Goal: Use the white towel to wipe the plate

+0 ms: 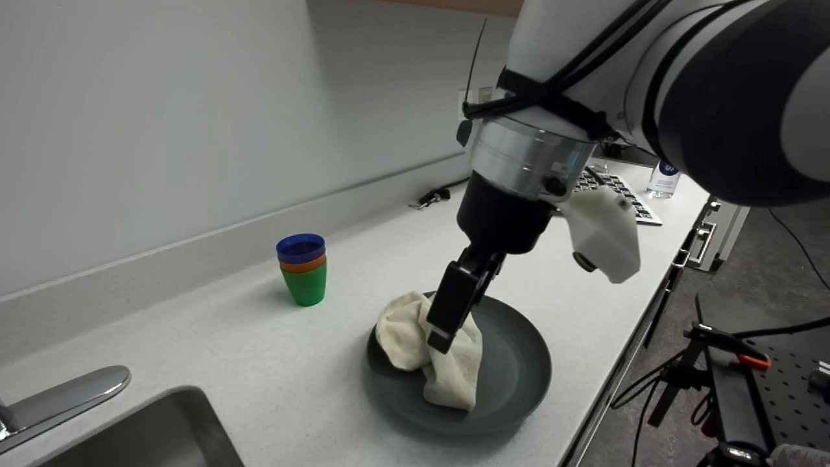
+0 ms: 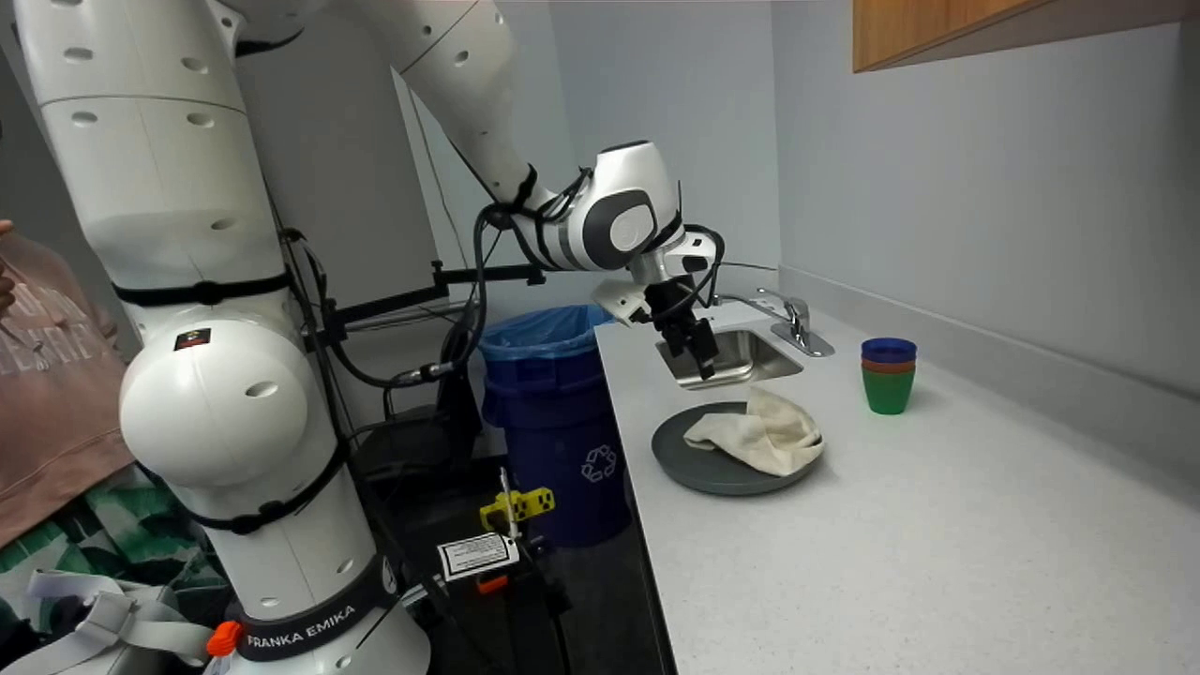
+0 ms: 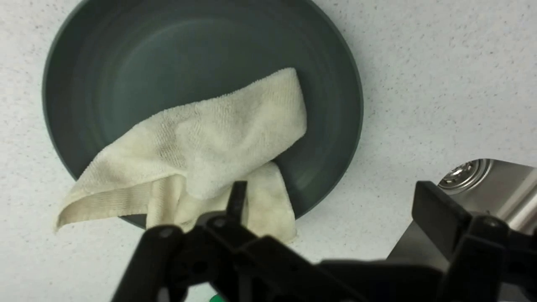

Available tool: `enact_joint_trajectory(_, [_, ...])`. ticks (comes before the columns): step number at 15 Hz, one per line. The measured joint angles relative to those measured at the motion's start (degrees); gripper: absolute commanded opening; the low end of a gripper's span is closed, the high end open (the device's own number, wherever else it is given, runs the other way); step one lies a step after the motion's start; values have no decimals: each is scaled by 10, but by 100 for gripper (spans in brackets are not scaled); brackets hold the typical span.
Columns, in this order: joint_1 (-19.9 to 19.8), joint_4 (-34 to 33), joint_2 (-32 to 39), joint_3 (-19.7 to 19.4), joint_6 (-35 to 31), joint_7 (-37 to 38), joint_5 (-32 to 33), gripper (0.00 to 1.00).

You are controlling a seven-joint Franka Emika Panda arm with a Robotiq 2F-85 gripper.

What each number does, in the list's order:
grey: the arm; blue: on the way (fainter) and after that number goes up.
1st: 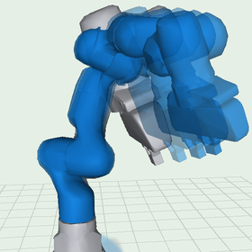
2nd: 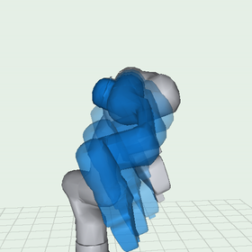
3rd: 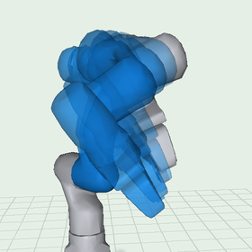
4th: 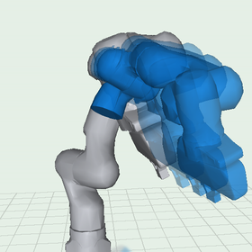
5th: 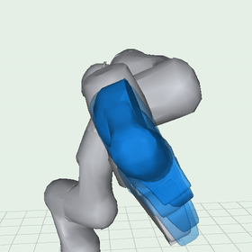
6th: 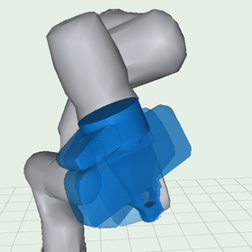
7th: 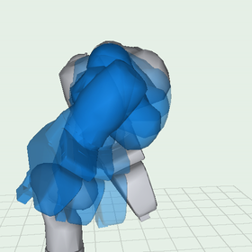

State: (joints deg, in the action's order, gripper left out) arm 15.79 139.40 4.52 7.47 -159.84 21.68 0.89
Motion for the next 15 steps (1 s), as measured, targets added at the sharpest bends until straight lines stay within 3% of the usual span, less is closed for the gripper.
enact_joint_trajectory(6, [-7,33,-35,0,0,11,38,100])
enact_joint_trajectory(15, [-14,47,-54,2,-6,40,42,100])
